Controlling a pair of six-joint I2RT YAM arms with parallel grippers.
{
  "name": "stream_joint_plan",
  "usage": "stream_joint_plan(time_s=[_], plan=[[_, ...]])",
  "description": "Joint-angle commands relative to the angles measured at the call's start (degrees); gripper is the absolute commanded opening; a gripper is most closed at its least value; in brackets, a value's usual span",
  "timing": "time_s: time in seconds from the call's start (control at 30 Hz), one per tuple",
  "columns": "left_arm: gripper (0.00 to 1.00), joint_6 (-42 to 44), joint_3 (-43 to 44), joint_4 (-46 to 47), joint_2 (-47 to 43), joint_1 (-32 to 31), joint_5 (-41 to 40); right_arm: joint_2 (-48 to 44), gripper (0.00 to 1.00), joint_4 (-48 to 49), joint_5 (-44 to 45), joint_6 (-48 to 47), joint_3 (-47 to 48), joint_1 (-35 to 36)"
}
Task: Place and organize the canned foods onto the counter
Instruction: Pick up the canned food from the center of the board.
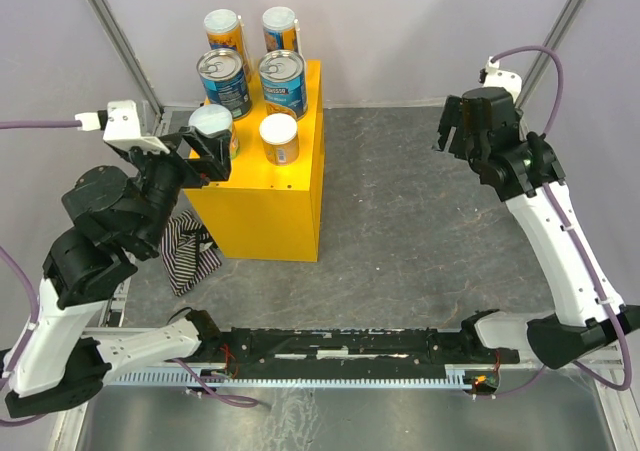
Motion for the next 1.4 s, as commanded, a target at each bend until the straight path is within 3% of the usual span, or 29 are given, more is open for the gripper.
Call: stream_joint_plan(time_s=[0.0, 0.27, 0.43, 0.63, 0.73, 0.97, 1.37], plan=[[0.99, 5.8, 1.2, 0.6, 1.1, 0.1, -1.5, 1.2, 0.89, 1.1, 0.2, -2.1, 2.7, -2.1], [0.99, 6.3, 2.3, 0.7, 3.1, 0.1, -0.7, 6.6, 0.9, 0.5, -7.1, -0.3, 3.0, -13.1], [0.99, 4.8, 3.3, -0.1, 3.6, 0.1, -1.0, 10.1, 0.91, -0.5, -3.1, 4.0, 2.0, -19.5], [0.99, 2.2, 0.7, 0.7, 1.6, 0.1, -1.5, 10.8, 1.0, -0.2, 9.5, 8.7, -2.9, -23.8], [0.99, 1.5, 1.4, 0.4, 1.3, 0.1, -0.9, 11.8, 0.99, -2.5, 13.5, 13.0, -4.6, -26.9], [0.99, -1.7, 2.7, -0.8, 2.0, 0.1, 4.5, 13.9, 0.99, -2.3, 9.7, 23.5, -10.1, -35.0], [0.99, -7.3, -2.7, 2.0, -1.2, 0.1, 13.5, 19.3, 0.99, -0.2, 13.1, 29.5, -13.4, -36.5]])
